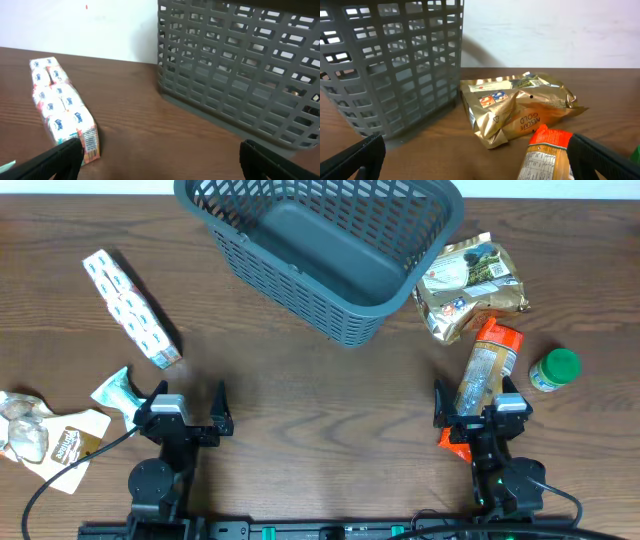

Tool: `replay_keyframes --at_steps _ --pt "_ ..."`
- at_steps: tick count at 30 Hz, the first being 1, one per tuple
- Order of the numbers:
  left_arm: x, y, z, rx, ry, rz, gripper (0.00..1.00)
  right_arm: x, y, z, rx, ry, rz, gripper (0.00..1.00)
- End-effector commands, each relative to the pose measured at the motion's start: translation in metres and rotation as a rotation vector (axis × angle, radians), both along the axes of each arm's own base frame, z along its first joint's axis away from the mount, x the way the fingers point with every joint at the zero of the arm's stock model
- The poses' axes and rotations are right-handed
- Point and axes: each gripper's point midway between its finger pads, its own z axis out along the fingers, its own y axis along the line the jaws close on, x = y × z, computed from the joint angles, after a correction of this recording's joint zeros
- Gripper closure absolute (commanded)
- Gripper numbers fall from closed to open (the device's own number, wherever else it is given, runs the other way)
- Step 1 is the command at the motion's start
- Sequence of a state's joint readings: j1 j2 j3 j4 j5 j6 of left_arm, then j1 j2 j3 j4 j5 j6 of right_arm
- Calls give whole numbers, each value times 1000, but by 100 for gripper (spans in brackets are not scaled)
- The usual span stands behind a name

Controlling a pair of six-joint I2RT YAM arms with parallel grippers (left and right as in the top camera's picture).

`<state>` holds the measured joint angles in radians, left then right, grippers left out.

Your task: Pack container

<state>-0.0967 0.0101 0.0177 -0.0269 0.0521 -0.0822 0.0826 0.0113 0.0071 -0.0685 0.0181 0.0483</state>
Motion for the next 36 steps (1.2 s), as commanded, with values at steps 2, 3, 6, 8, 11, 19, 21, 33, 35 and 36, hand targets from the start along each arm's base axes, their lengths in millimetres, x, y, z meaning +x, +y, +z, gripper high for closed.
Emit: replay_keyframes --at_steps 2,3,6,8,11,19,21,33,35,36 --pt "-1 1 -15 -4 49 7 1 -1 4 -1 0 0 18 1" --pt "-1 1 -15 -3 49 6 2 -1 4 -1 0 0 18 1" --pt "-1 1 -15 -4 49 7 2 -1 4 -1 0 0 18 1" --pt "-1 1 -15 -4 49 7 2 -1 4 -1 0 0 18 1" --pt "-1 1 -15 -4 49 6 2 -1 4 -1 0 0 18 1" --pt "-1 1 -15 -3 49 6 1 -1 4 -1 0 0 18 1" --pt "-1 1 -15 -3 49 6 1 -1 4 -1 0 0 18 1" --pt "-1 1 -15 -4 49 6 2 -1 7 -1 9 4 31 1" --pt "-1 1 -15 -4 49 6 2 -1 13 -1 94 14 63 1" --pt "-1 1 -15 -4 49 7 2 -1 15 -1 144 19 69 1"
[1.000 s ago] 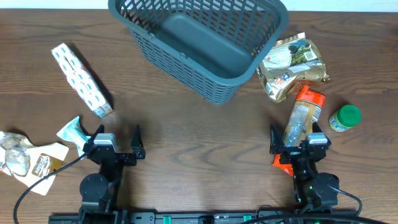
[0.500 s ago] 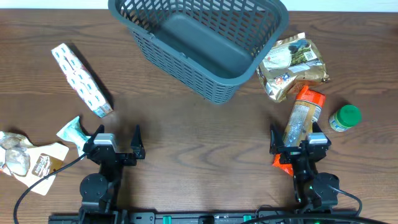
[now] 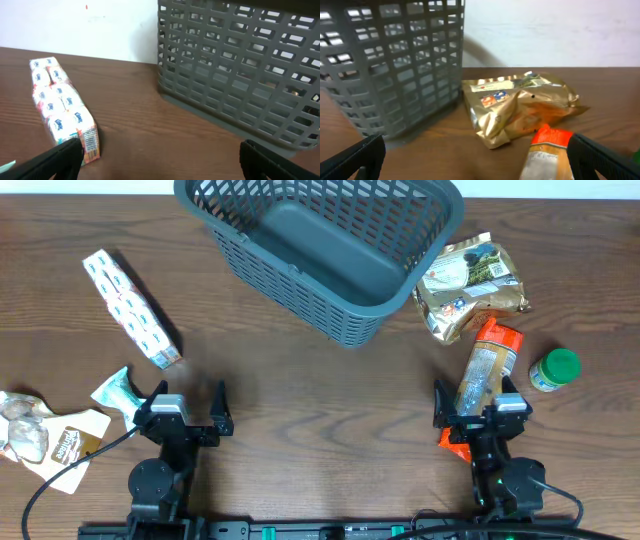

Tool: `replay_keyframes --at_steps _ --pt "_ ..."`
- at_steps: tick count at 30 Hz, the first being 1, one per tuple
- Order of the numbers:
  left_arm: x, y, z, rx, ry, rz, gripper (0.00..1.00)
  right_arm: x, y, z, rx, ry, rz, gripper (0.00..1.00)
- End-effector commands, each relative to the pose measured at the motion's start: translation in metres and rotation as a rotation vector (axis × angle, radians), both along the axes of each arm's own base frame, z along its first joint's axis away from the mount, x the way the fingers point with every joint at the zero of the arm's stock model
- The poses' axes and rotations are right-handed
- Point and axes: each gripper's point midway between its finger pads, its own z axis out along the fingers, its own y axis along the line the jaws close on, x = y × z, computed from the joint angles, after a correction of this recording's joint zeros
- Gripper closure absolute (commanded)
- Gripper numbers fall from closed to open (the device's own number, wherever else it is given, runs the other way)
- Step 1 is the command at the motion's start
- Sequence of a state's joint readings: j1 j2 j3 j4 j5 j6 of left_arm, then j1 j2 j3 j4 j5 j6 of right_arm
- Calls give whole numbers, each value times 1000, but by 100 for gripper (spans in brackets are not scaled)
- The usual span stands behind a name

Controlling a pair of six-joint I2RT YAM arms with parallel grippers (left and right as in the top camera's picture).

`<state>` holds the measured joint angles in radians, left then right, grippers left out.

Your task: Pack container

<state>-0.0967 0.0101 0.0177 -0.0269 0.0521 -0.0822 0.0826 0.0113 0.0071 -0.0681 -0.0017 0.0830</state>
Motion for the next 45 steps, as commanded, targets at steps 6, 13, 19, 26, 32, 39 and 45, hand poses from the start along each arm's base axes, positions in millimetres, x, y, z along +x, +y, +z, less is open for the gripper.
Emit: replay_keyframes --at_steps 6,13,19,26,32,39,45 --pt "-1 1 -15 -3 49 10 2 -4 29 0 311 52 140 1" --pt "-8 -12 34 -163 -6 -60 1 -6 40 28 271 53 211 1" --pt "-7 -13 124 -159 45 -57 2 0 44 67 153 236 226 1" --pt "27 -29 190 -127 357 -115 2 16 51 127 45 545 270 1" --pt "48 -30 201 -53 598 -109 2 27 52 176 11 773 282 1" --pt "64 -31 157 -46 780 -101 2 35 70 183 69 845 373 28" --pt "67 -36 153 -51 798 -126 56 41 61 183 84 842 292 99"
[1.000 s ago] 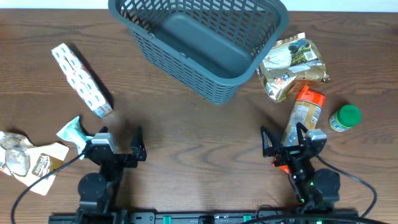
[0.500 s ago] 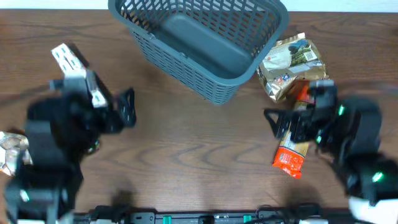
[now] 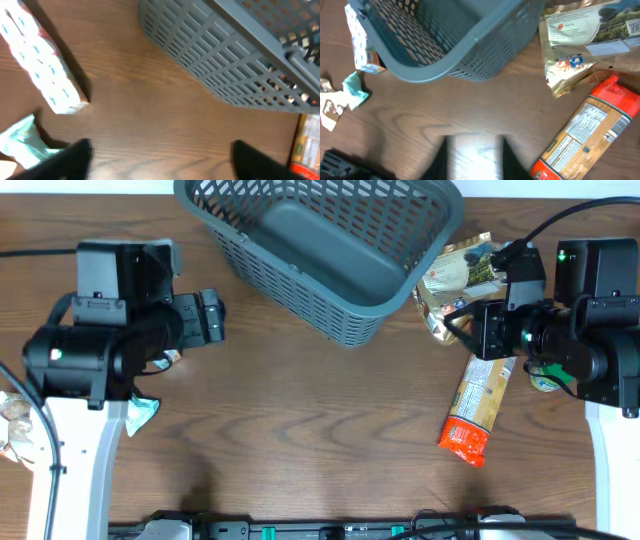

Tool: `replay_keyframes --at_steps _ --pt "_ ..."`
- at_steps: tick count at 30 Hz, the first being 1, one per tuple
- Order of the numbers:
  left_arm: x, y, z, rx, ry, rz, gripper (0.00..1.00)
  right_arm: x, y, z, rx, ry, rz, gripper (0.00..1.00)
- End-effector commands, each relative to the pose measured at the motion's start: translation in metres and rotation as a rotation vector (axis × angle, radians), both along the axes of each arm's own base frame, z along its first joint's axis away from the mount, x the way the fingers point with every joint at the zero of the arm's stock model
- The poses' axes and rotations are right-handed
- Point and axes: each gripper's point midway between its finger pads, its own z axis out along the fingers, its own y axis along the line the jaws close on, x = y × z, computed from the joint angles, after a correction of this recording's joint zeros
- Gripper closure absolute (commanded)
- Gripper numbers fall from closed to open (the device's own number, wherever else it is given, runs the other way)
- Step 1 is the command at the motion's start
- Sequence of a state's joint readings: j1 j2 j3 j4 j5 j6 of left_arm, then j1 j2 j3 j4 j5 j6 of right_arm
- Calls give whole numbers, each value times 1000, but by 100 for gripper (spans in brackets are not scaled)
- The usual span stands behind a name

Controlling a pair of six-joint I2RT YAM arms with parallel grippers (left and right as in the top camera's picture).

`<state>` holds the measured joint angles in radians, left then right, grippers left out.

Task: Pack container
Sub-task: 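Raise both grippers and reach toward the grey basket's rim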

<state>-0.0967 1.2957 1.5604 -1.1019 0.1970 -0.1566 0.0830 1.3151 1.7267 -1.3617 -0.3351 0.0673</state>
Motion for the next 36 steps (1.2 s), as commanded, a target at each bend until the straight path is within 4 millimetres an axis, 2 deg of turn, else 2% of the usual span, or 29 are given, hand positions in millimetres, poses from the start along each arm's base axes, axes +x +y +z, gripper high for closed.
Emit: replay_keyframes --at_steps 1,2,3,7,12,14,17,20,25,28,32,36 --pt "0 -4 14 -3 -53 -38 76 2 1 13 -1 -42 -19 99" --pt "1 -4 19 -4 -69 -38 87 4 1 15 1 -52 -21 99" --pt "3 -5 25 -6 -88 -37 94 5 1 19 4 -66 -22 99" --pt "12 -6 56 -13 -175 -38 95 15 2 36 14 -115 -27 99" --pt "33 -8 103 0 -281 -59 95 36 7 58 15 -137 -15 99" --pt "44 -9 116 6 -311 -67 94 40 17 63 0 -141 45 99" --pt "64 -13 126 35 -339 -105 95 40 42 65 -42 -157 189 99" --pt "83 -25 124 101 -357 -196 95 30 68 61 -91 -172 340 99" --pt "123 -46 101 187 -366 -325 95 4 99 51 -159 -175 554 99" --pt "145 -56 83 172 -354 -358 94 -11 108 45 -188 -166 643 99" --pt "164 -60 57 183 -319 -383 94 -24 111 38 -222 -147 723 99" --pt "175 -61 35 205 -281 -411 95 -23 114 29 -245 -139 771 99"
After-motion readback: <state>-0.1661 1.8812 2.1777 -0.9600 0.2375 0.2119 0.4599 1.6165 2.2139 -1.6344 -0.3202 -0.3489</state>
